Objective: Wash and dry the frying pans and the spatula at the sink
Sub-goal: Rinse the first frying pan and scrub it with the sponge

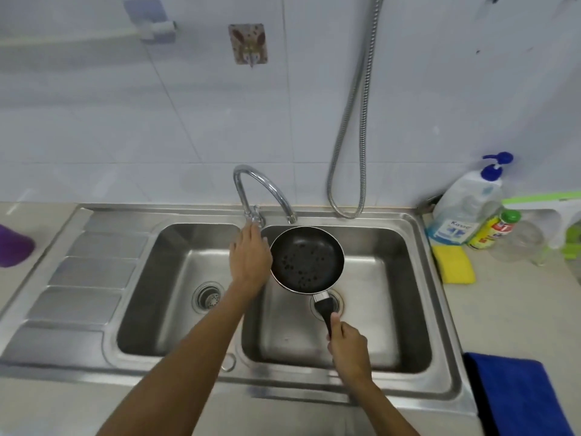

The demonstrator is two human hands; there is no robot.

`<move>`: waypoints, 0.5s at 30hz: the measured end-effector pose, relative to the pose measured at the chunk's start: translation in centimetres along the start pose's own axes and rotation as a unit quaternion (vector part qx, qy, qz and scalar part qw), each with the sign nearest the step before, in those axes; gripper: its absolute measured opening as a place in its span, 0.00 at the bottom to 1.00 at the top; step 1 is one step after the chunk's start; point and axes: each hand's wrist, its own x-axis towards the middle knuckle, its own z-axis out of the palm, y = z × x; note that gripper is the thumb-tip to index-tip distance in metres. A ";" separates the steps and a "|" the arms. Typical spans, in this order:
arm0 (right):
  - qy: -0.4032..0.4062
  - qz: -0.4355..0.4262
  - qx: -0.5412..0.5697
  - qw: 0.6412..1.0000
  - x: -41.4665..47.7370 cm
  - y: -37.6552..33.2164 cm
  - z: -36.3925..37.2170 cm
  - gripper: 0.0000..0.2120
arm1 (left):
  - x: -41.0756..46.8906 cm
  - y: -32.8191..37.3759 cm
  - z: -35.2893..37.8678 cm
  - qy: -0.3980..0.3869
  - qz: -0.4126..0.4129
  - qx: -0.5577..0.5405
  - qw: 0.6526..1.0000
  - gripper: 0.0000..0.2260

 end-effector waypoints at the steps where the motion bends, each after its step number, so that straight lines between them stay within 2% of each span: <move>1: 0.001 -0.001 0.001 1.000 0.0 0.0 0.1 0.31 | 2.0 -0.4 -0.2 -0.016 0.016 0.016 1.000 0.23; 7: 0.015 0.021 0.000 1.000 -0.2 0.4 -0.1 0.27 | 8.5 -2.0 0.9 -0.112 0.105 0.147 0.977 0.28; 15: 0.024 0.038 0.009 0.999 -0.1 0.6 0.8 0.29 | 8.4 -2.4 1.6 -0.101 0.100 0.132 0.981 0.26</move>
